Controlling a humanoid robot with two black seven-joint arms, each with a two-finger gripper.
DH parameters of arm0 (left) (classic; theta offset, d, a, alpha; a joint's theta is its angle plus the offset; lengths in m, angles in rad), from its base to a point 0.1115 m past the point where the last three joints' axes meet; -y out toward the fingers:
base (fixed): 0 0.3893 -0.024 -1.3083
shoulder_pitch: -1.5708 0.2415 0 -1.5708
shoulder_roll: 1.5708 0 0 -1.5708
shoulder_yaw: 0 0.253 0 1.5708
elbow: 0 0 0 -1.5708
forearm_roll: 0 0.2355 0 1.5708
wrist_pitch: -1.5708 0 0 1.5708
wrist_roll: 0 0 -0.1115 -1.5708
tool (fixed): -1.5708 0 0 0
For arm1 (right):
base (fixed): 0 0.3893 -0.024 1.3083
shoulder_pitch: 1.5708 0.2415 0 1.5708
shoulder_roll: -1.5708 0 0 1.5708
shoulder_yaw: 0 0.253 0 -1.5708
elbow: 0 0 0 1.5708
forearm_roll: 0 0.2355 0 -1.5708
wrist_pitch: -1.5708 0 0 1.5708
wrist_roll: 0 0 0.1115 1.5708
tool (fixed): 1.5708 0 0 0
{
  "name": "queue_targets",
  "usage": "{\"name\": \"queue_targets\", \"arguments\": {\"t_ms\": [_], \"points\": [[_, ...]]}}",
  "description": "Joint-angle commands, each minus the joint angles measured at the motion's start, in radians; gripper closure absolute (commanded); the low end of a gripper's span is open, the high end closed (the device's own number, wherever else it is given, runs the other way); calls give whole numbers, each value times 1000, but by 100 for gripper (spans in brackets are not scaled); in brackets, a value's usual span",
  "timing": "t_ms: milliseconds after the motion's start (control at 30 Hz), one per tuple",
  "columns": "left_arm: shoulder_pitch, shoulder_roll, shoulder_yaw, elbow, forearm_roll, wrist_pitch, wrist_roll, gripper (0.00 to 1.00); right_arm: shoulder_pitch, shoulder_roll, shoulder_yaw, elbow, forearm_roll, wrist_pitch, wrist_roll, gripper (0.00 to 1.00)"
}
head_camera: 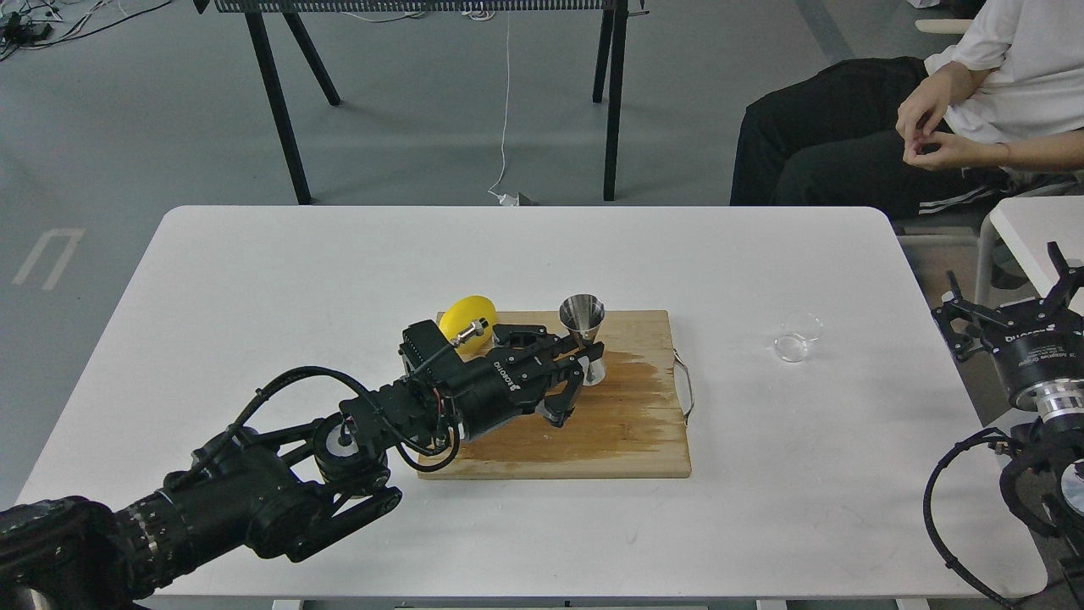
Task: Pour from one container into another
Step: 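Lift the jigger with the left gripper and carry it over the cutting board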
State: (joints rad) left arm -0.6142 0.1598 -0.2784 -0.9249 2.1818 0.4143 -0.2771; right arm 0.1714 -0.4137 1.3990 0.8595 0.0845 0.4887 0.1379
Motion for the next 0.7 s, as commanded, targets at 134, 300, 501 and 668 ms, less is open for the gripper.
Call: {"name": "queue_targets", "arguments": {"t_ms": [134, 300, 501, 668], "points": [[-1, -17, -2, 61, 0, -28, 32, 93, -1, 4, 0, 1, 0, 0, 0, 0], [-2, -26, -5, 104, 0, -29, 33, 93, -1, 3, 2, 1, 0, 0, 0, 0], [-9, -31, 1, 118, 0, -72, 35, 92, -3, 3, 0, 0, 0, 0, 0, 0], [19, -57, -4, 118, 0, -74, 38, 91, -3, 6, 0, 0, 0, 0, 0, 0]]}}
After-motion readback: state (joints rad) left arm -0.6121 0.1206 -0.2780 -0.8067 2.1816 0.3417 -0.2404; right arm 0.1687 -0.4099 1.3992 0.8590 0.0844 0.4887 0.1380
